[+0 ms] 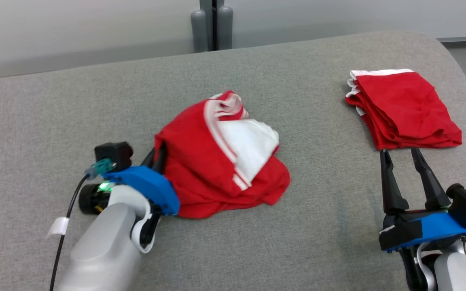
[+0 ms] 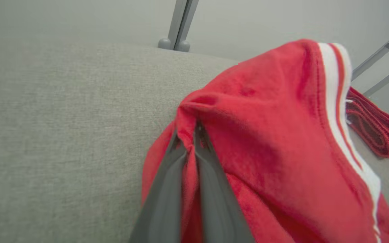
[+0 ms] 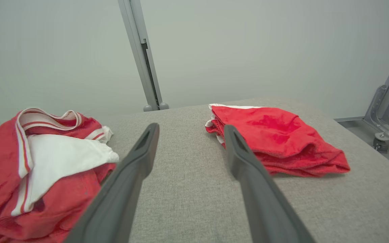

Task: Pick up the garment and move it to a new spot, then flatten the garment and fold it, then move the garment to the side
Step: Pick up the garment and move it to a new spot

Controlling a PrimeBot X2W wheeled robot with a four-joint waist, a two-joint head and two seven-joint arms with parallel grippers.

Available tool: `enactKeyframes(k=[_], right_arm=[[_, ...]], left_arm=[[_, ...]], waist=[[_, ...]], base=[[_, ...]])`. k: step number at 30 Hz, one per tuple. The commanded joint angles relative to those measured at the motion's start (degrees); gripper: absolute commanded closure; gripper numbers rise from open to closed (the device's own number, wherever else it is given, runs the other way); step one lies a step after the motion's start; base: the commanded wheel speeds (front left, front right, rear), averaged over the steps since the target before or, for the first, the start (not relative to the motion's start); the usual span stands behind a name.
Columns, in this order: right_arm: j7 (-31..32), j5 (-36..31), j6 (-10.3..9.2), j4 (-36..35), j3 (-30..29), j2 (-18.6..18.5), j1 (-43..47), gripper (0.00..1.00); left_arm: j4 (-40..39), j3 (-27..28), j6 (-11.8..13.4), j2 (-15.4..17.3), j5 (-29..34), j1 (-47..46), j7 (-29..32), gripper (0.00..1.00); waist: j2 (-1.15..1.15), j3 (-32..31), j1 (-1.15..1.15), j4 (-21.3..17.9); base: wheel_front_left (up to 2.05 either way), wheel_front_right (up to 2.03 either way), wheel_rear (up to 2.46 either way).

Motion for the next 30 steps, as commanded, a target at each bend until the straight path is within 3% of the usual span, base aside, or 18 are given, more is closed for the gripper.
enactKeyframes(k=[1,5,6,7,8,19,30], right_arm=[[-0.5,-0.4,0.01,0.5,-0.1,-0.2,-0.8,0.0],[-0.7,-0.6,0.01,1.3,-0.3,-0.2,-1.4,0.0],[-0.7,-0.6,0.01,1.5,-0.2,-0.2,-1.5,0.0],[-0.7,-0.6,0.01,1.7,-0.1,-0.2,-1.5,0.0],[-0.7,-0.5,0.01,2.0,0.1,-0.2,-1.5,0.0],[-0.7,-1.3,0.01,4.4,0.1,-0.2,-0.6,0.0],[0.0,-2.7,0.01,4.2,-0.9,-0.2,3.0,0.0]], left_arm=[[2.1,0.3,0.4,0.6,0.2,0.4,-1.7,1.0],[5.9,-0.5,-0.1,0.3,1.0,-1.1,-3.7,1.0],[6.6,-0.5,-0.2,0.1,0.9,-1.5,-4.1,0.73],[7.1,-0.5,-0.2,-0.2,0.9,-1.8,-4.5,0.28],[7.6,-0.7,-0.3,-0.4,1.0,-2.1,-4.8,0.0],[7.5,-2.5,-0.4,-0.7,5.8,-3.6,-7.4,0.0],[-3.5,0.7,1.3,0.7,10.5,4.6,-7.4,0.0]], waist=[[0.0,0.3,-0.01,0.2],[0.0,0.4,-0.01,0.9],[0.0,0.2,-0.01,1.1],[0.0,0.1,-0.01,1.3],[0.0,0.0,-0.01,1.5],[0.0,-4.6,-0.01,3.8],[0.0,-12.4,-0.01,8.2]], base=[[0.0,0.0,0.0],[0.0,0.0,0.0],[0.0,0.0,0.0],[0.0,0.0,0.0],[0.0,0.0,0.0],[0.0,0.0,0.0],[0.0,0.0,0.0]])
